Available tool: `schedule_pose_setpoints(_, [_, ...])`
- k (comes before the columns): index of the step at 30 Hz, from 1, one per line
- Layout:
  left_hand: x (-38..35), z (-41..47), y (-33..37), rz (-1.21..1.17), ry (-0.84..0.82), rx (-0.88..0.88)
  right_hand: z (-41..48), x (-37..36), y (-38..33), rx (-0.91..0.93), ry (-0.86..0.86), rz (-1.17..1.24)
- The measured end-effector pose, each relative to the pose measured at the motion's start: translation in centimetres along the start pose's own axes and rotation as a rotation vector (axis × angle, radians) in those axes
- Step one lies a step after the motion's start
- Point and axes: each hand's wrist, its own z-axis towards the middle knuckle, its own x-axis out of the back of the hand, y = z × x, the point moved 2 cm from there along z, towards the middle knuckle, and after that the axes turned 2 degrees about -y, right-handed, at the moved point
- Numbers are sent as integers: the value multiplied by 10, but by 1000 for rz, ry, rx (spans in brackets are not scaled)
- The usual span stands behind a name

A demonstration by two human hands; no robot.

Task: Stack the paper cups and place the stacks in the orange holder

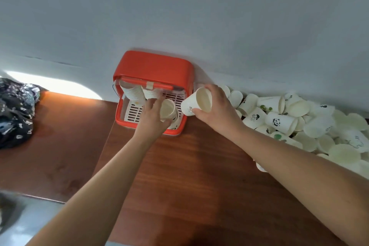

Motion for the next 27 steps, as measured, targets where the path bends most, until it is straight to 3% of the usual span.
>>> schedule_pose_setpoints(3, [-11, 14, -15, 47, -206, 11, 3, -11, -1, -50, 26, 36])
schedule_pose_setpoints(7, [-11, 18, -33, -133, -389, 42, 1, -30, -11, -25, 21, 86])
schedule_pose_setpoints(18, [3, 6, -66, -672, -355, 239, 8, -90, -27, 53, -21, -143])
schedule_pose_setpoints(22, [-1, 6, -63, -570, -353, 102, 13, -104, -20, 0, -224, -118])
schedule_pose_setpoints(27, [-4, 13, -60, -392, -256, 39, 18, -100, -18, -113, -184, -24])
